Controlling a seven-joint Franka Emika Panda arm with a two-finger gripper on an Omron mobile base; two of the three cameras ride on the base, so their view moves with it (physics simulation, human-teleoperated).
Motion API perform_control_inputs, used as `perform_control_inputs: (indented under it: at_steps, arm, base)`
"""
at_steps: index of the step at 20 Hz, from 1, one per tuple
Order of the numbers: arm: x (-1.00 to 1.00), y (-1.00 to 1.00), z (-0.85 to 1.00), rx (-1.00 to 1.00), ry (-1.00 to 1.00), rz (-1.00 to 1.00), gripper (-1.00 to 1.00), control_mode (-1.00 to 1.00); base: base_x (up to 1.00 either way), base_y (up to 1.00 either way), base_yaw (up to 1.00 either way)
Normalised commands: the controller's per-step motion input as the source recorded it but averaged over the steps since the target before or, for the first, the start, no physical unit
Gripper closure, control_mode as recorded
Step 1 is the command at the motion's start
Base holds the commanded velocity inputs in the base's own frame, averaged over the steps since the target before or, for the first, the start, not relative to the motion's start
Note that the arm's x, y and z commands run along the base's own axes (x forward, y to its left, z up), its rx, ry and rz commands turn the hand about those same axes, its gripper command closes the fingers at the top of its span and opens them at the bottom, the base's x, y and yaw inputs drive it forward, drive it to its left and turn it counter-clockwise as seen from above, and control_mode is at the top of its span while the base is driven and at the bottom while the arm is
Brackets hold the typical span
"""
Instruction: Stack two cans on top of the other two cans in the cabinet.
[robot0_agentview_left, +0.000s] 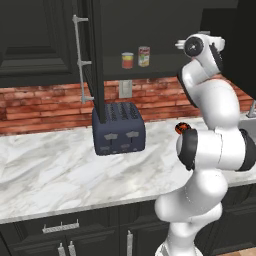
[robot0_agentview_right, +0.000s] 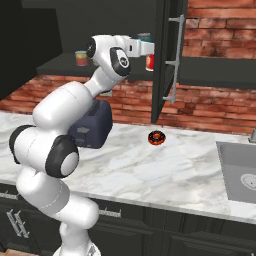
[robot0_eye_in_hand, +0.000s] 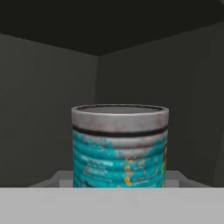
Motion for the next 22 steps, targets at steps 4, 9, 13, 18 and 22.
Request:
perform_control_inputs:
  at_steps: [4, 9, 13, 18, 22]
  arm:
    - [0.12, -0.12, 0.00, 0.00, 0.05, 0.00, 1.00, -1.00]
    - [0.05, -0.14, 0.00, 0.01, 0.00, 0.01, 1.00, -1.00]
    - [0.12, -0.06, 0.00, 0.04, 0.00, 0.01, 1.00, -1.00]
    - [0.24, 0.00, 0.00, 0.07, -0.01, 0.02, 1.00, -1.00]
    - [0.31, 0.00, 0.00, 0.07, -0.02, 0.03, 1.00, -1.00]
  base:
    - [0.00, 0.00, 0.00]
    - [0.00, 0.00, 0.00]
    - [0.00, 0.00, 0.00]
    - [0.00, 0.00, 0.00]
    - [0.00, 0.00, 0.00]
